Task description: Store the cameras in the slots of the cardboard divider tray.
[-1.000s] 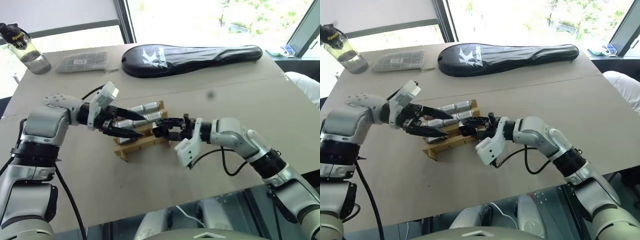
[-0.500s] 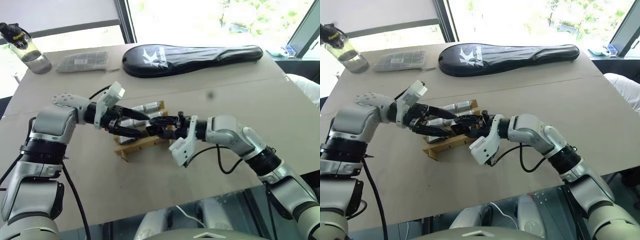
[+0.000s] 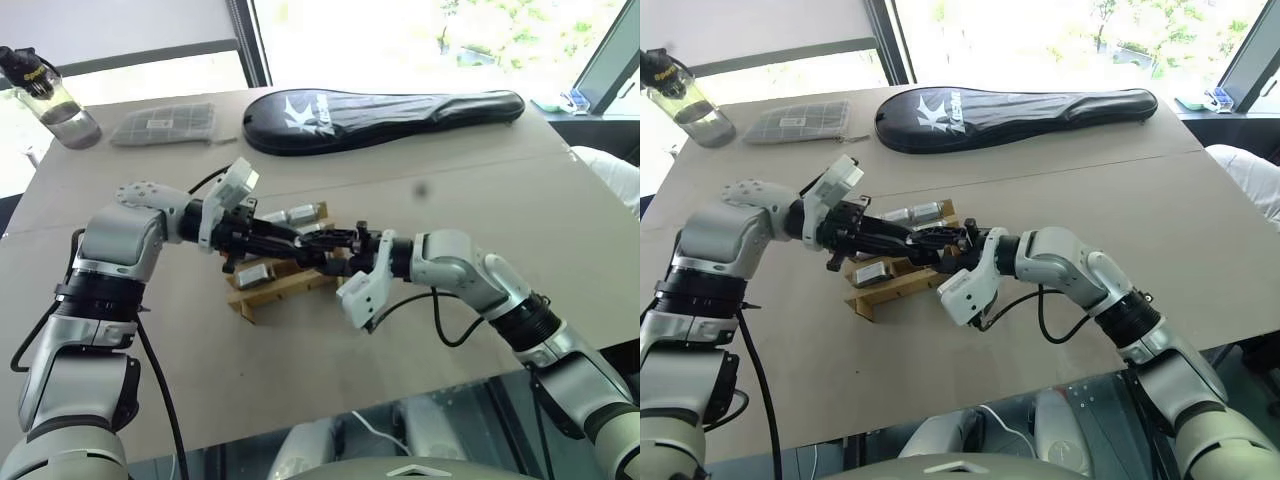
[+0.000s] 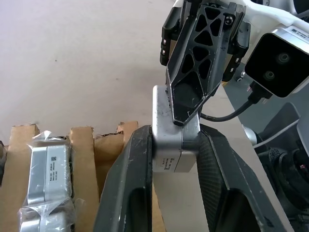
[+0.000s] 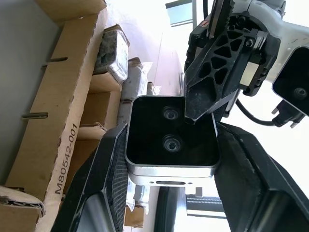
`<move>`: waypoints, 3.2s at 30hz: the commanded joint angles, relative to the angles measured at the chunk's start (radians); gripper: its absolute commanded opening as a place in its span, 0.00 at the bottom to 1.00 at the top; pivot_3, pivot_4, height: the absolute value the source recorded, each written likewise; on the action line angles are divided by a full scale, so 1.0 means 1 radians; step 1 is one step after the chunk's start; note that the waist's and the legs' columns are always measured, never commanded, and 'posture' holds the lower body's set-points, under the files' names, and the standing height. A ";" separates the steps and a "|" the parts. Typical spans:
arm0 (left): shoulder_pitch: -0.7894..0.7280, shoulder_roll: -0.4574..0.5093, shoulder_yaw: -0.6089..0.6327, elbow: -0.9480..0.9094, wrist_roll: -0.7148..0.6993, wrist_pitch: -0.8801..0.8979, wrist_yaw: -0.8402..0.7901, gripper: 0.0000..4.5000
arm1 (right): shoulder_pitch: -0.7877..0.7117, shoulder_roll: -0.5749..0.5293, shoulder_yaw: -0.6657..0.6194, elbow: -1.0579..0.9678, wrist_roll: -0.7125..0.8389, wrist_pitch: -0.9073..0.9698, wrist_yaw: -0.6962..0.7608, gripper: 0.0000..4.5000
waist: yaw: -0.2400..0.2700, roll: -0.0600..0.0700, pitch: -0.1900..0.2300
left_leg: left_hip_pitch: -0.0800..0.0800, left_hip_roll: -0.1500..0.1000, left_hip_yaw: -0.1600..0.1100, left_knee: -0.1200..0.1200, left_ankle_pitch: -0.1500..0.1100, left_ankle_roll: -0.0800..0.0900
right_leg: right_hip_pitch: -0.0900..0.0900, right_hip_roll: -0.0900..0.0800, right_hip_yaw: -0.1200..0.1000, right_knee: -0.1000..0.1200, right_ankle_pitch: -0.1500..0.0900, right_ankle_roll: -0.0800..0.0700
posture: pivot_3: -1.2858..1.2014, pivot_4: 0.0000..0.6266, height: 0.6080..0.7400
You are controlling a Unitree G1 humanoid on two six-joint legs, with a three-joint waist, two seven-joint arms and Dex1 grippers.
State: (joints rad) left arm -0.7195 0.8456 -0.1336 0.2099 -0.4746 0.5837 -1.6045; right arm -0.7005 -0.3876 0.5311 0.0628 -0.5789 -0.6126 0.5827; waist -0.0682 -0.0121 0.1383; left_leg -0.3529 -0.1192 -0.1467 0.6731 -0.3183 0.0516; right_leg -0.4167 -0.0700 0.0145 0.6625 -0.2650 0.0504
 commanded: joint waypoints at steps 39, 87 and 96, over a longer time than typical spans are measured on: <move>0.041 -0.044 0.080 0.226 0.144 -0.516 0.030 0.15 | 1.108 -0.312 -1.040 -0.657 1.555 0.992 0.488 0.99 | 0.056 0.000 0.000 | -0.009 -0.002 -0.011 0.011 -0.001 0.002 | 0.003 -0.003 -0.003 0.000 0.000 0.000 | 0.52 0.24 1.00; 0.210 0.013 0.172 -0.215 0.049 -0.209 0.220 0.99 | 0.957 -0.392 -0.946 -0.545 1.363 0.960 0.568 1.00 | 0.062 0.000 0.000 | -0.008 -0.002 -0.011 0.011 -0.002 0.003 | 0.003 -0.003 -0.003 0.000 0.000 0.000 | 0.52 0.24 1.00; 0.462 0.079 0.412 -0.370 -0.083 -0.082 0.305 0.99 | 0.442 -0.449 -0.485 -0.394 0.968 0.835 0.663 1.00 | 0.034 0.001 0.000 | -0.007 -0.001 -0.008 0.010 -0.002 0.002 | 0.003 -0.002 -0.001 -0.001 0.000 0.000 | 0.52 0.24 1.00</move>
State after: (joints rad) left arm -0.2845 0.9008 0.2071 -0.1084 -0.5212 0.4938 -1.3079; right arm -0.2038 -0.8231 -0.0160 -0.3475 0.4384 0.2445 1.2017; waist -0.0338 -0.0107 0.1384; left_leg -0.3602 -0.1205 -0.1559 0.6828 -0.3199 0.0541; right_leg -0.4139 -0.0728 0.0127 0.6618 -0.2648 0.0507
